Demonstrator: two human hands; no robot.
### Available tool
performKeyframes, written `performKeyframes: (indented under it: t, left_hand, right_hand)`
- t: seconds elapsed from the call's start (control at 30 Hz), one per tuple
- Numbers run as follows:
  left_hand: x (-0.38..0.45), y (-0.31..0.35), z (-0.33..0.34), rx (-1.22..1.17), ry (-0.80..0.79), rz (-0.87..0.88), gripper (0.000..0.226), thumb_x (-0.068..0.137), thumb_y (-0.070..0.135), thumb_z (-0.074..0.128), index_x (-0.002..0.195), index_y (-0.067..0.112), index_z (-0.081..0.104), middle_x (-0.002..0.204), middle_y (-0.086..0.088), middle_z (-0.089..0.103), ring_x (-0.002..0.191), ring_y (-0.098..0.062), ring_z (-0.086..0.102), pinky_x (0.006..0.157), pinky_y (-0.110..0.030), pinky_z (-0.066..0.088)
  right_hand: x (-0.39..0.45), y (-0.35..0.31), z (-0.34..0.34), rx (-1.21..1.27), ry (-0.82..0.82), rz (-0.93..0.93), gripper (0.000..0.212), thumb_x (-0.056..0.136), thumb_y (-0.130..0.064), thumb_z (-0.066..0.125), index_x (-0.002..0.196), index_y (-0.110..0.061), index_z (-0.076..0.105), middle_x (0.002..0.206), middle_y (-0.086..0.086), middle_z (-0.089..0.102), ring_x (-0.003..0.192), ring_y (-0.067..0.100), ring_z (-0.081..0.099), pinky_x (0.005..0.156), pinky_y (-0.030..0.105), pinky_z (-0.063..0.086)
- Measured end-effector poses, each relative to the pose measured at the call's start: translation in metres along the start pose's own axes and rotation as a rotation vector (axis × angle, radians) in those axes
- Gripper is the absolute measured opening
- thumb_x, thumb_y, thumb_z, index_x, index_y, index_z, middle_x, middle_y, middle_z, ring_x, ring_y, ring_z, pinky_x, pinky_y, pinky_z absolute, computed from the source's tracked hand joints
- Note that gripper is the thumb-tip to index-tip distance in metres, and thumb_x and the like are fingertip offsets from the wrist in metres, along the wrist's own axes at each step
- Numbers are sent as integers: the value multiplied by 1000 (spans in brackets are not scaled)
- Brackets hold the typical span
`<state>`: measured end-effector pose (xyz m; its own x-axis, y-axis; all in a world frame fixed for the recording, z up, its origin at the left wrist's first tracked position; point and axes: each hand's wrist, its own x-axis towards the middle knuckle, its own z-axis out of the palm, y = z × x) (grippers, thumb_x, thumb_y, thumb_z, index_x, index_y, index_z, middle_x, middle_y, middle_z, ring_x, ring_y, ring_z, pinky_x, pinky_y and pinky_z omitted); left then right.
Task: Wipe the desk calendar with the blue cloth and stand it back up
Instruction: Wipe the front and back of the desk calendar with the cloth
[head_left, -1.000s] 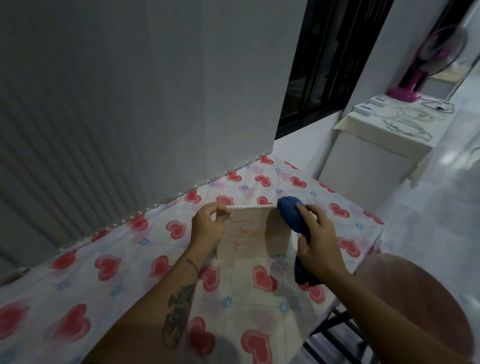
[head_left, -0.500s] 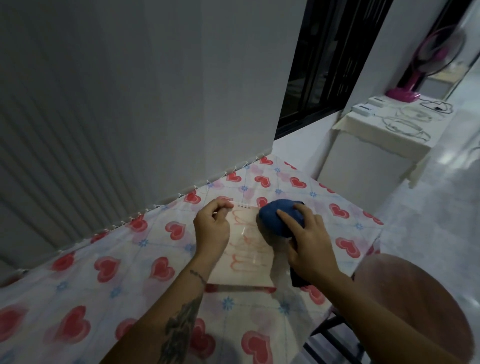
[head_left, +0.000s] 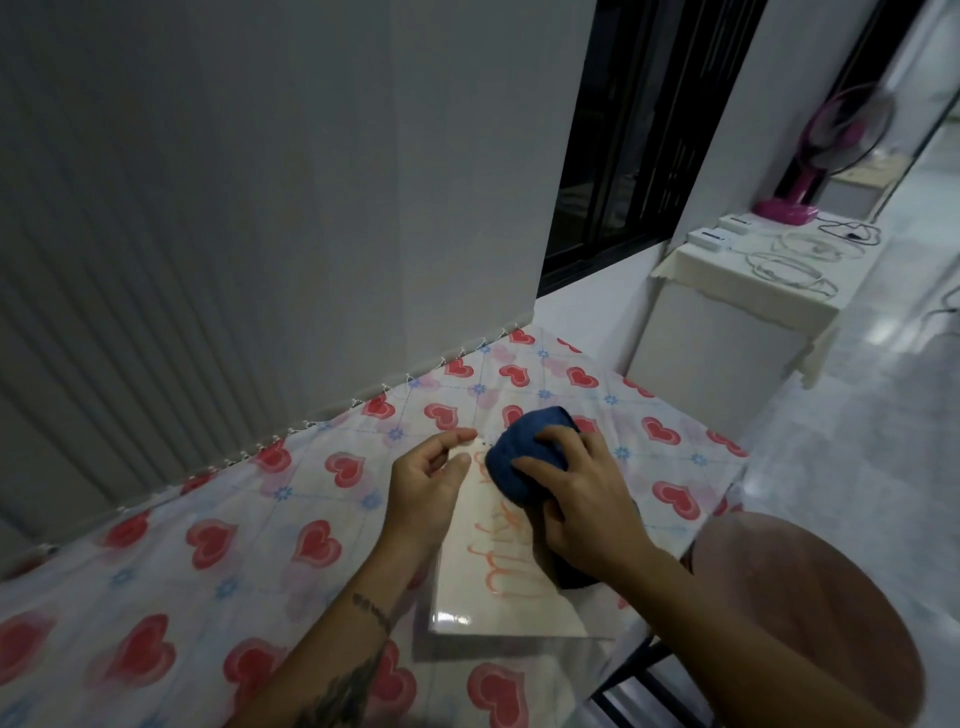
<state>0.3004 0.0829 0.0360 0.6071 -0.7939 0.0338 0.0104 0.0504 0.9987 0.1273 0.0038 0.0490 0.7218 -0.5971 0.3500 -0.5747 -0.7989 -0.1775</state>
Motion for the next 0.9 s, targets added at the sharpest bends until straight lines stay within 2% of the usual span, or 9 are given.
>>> performKeyframes:
  t: [0.07, 0.17, 0.27, 0.37, 0.43, 0.6, 0.67, 0.73, 0.9]
  left_hand:
    - [-5, -2, 3, -25, -16, -17, 34, 96, 5, 56, 104, 35, 71, 124, 2, 68, 103, -16, 69, 80, -34, 61]
    - [-8, 1, 11, -28, 23, -4, 36, 99, 7, 52, 110, 36, 70, 128, 8, 65, 119, -23, 62, 99, -48, 53]
    - [-8, 11, 15, -34, 88, 50, 38, 99, 4, 50, 105, 36, 70, 118, 16, 66, 121, -13, 59, 101, -32, 50]
    - [-2, 21, 7, -29, 145, 64, 33, 99, 6, 51, 106, 31, 72, 106, 30, 63, 111, -1, 59, 99, -31, 51]
    - [2, 25, 2, -7, 159, 70, 32, 100, 9, 51, 104, 33, 71, 103, 34, 60, 109, -2, 59, 98, -30, 51]
    - [5, 29, 4, 18, 93, 115, 31, 100, 7, 51, 118, 23, 71, 118, 16, 66, 118, -8, 58, 87, -9, 50]
    - [7, 31, 5, 3, 68, 109, 31, 101, 9, 50, 121, 22, 70, 119, 16, 66, 117, -8, 59, 97, -23, 52]
    - [9, 35, 3, -46, 56, 69, 31, 102, 12, 49, 122, 23, 69, 119, 17, 66, 118, -11, 60, 100, -37, 53]
    - [9, 37, -4, -69, 83, 42, 31, 103, 15, 46, 118, 28, 70, 124, 13, 65, 118, -16, 60, 97, -43, 55]
  right_hand:
    - [-3, 5, -5, 2, 7, 19, 39, 78, -28, 63, 117, -28, 64, 132, 7, 50, 115, 32, 44, 90, 45, 45]
    - [-3, 2, -10, -23, 43, 103, 42, 77, -24, 66, 119, -26, 63, 131, 9, 50, 111, 32, 46, 87, 44, 47]
    - [5, -19, -10, -10, 68, 128, 47, 79, -28, 62, 126, -28, 58, 134, 11, 47, 111, 32, 45, 86, 41, 45]
    - [3, -26, -15, 8, 42, 31, 44, 81, -37, 56, 125, -36, 56, 134, 8, 46, 114, 29, 43, 87, 41, 44]
    - [0, -19, -21, -23, 2, -19, 40, 82, -41, 54, 122, -38, 57, 133, 6, 46, 113, 28, 43, 86, 40, 44]
    - [20, -22, -22, -36, 42, 190, 45, 85, -33, 60, 129, -35, 52, 137, 5, 36, 117, 24, 34, 91, 33, 38]
    - [30, -34, -22, 19, 88, 253, 48, 86, -30, 60, 133, -33, 49, 137, 5, 34, 118, 23, 32, 92, 32, 38]
    - [31, -40, -20, 38, 94, 202, 49, 86, -29, 59, 133, -35, 48, 138, 5, 33, 118, 23, 32, 92, 31, 37]
    - [19, -26, -26, 18, -32, -11, 43, 84, -37, 56, 127, -42, 51, 136, 1, 35, 117, 22, 34, 92, 36, 40]
